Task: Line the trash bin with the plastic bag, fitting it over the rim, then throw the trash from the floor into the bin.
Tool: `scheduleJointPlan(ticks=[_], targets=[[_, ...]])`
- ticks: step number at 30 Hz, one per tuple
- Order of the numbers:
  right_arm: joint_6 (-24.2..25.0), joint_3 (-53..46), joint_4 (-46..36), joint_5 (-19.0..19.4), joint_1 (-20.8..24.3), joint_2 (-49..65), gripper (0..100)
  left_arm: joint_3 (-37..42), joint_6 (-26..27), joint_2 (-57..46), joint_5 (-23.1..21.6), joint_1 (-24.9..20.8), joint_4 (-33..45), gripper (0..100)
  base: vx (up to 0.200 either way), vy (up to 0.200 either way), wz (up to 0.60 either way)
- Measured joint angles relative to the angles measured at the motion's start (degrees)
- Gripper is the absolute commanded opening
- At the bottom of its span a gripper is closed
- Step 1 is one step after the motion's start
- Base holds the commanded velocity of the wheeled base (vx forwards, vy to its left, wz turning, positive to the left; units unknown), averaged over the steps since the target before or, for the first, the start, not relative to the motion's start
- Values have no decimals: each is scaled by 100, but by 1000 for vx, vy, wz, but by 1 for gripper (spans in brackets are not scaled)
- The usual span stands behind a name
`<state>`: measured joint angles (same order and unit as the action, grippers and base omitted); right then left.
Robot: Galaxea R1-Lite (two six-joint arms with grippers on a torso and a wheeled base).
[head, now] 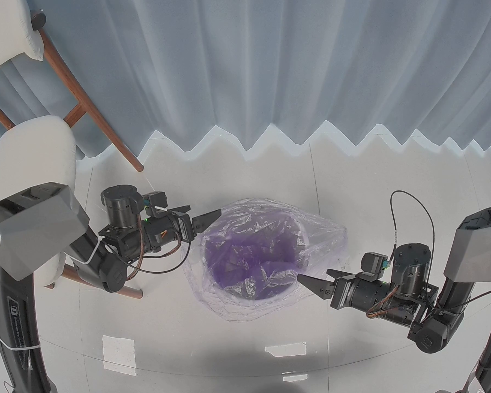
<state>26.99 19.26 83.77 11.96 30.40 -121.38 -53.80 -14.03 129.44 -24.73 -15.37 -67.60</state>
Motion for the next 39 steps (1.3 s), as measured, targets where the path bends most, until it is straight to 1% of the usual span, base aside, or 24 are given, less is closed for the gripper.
scheduleJointPlan(ticks=[4,7,10,12,20,29,30,39], targets=[[-1,5,9,0,5,-21,100,-78,-118,223,119,-17,76,100,0,0,0],[0,6,9,2,7,-37,100,-119,-384,297,123,-28,65,100,0,0,0],[-1,6,9,0,13,-56,100,-157,-811,322,110,-50,33,100,0,0,0],[-9,11,9,0,16,-67,100,-174,-929,324,108,-61,16,100,0,0,0],[-45,16,11,-2,16,-119,100,-155,-969,339,123,-107,65,100,0,0,0],[-80,-5,200,-2,16,-205,100,-157,-961,358,137,-107,51,100,0,0,0],[-80,-6,201,-2,16,-211,100,-152,-961,358,134,-107,49,0,0,0,0],[-80,-9,208,-2,41,-243,100,-188,-973,377,126,-89,35,0,0,0,0]])
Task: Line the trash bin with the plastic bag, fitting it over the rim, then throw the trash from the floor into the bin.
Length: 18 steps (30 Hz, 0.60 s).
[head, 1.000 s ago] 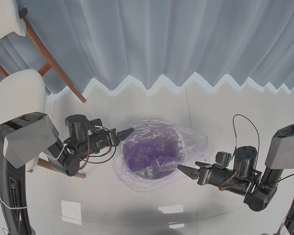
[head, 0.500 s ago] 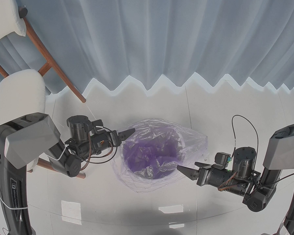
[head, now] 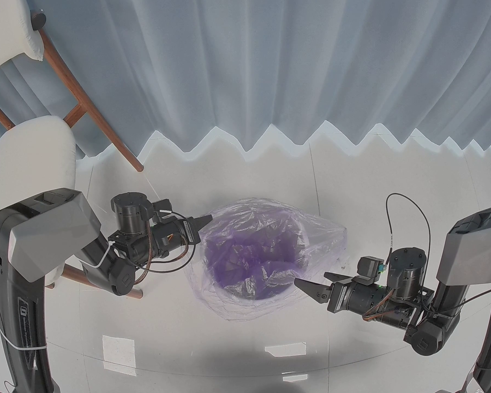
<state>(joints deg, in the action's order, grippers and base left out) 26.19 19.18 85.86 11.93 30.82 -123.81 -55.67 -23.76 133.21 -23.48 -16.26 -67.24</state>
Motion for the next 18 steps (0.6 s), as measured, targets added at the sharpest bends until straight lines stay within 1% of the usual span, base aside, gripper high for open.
scheduleJointPlan(ticks=[6,8,12,18], targets=[[0,2,0,-1,0,0,100,-118,-21,4,16,37,-13,0,0,0,0],[0,2,0,-1,0,2,100,-232,-90,4,77,83,-13,0,0,0,0],[0,4,0,0,0,0,100,-424,-429,17,246,138,22,0,0,0,0],[0,9,4,-1,0,2,100,-555,-478,191,347,113,13,0,0,0,0]])
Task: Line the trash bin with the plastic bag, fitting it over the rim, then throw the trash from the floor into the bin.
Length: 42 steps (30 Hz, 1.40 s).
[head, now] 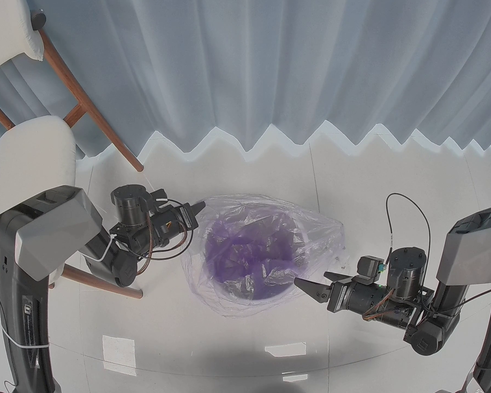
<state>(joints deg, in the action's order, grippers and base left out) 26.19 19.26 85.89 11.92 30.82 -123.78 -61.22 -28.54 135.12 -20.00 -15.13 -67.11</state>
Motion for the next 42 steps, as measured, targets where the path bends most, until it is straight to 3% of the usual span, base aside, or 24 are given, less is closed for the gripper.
scheduleJointPlan(ticks=[20,21,42], targets=[[-2,9,5,1,0,-9,100,-379,-1,619,216,-46,-50,0,0,0,0],[-2,11,5,1,0,-11,100,-379,-1,625,216,-46,-52,100,0,0,0],[-7,16,5,0,-9,-17,100,-479,-466,631,249,78,-427,100,0,0,0]])
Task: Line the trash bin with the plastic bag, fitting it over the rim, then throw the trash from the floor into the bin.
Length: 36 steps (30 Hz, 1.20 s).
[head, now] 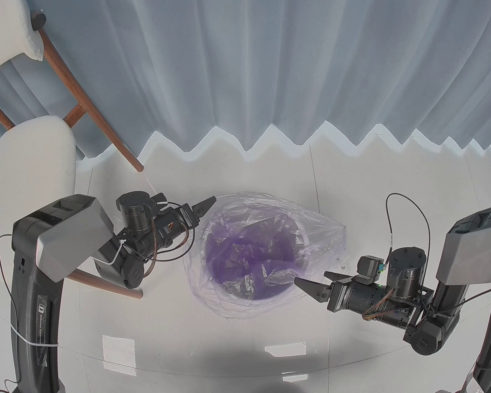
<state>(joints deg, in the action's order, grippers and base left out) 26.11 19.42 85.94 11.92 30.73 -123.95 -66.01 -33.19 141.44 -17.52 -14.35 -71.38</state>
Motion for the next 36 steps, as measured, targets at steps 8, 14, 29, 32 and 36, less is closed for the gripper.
scheduleJointPlan(ticks=[8,14,29,32,36], targets=[[-1,0,0,1,0,-5,100,5,18,27,102,11,185,100,0,0,0],[-1,0,-2,1,0,-20,100,-2,49,129,124,-28,221,100,0,0,0],[-74,-7,304,-76,2,-206,100,-317,29,529,296,-41,278,100,0,0,0],[-83,-7,304,-93,2,-221,100,-336,-16,514,312,-32,235,100,0,0,0],[-80,-5,306,-95,-2,-223,100,-323,-156,357,312,-20,188,100,0,0,0]])
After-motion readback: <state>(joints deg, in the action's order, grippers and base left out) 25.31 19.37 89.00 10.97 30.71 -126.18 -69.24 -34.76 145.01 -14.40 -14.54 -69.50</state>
